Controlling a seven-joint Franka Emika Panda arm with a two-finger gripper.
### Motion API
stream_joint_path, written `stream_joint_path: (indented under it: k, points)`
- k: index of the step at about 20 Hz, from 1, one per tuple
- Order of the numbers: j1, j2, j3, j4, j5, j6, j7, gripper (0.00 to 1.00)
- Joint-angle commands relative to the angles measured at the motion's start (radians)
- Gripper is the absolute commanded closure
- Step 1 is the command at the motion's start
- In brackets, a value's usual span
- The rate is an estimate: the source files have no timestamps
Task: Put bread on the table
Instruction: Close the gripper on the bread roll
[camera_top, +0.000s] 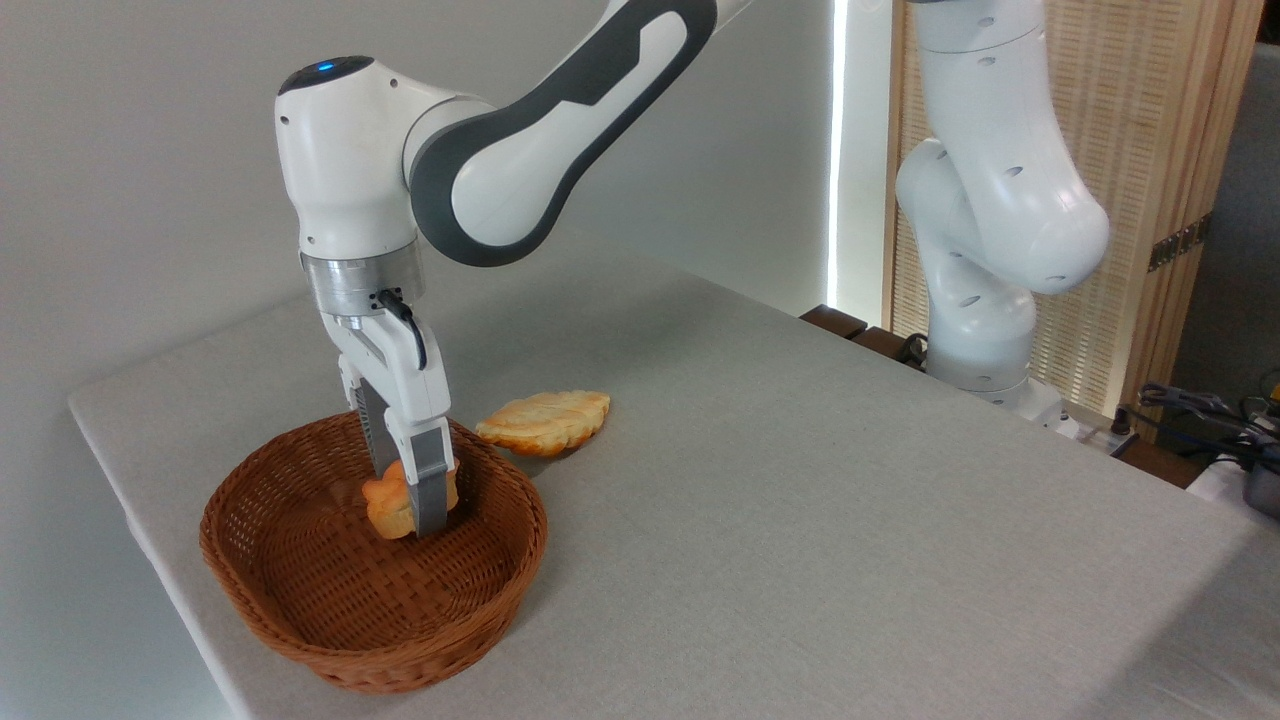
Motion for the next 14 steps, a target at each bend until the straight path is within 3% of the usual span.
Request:
stream_joint_path:
  k: [1,14]
  points:
    - [0.003,0.008,0.003,0.005,0.017,0.008,0.005,0.59]
    - [0.006,-0.016,0.007,0.005,0.005,0.006,0.005,0.59]
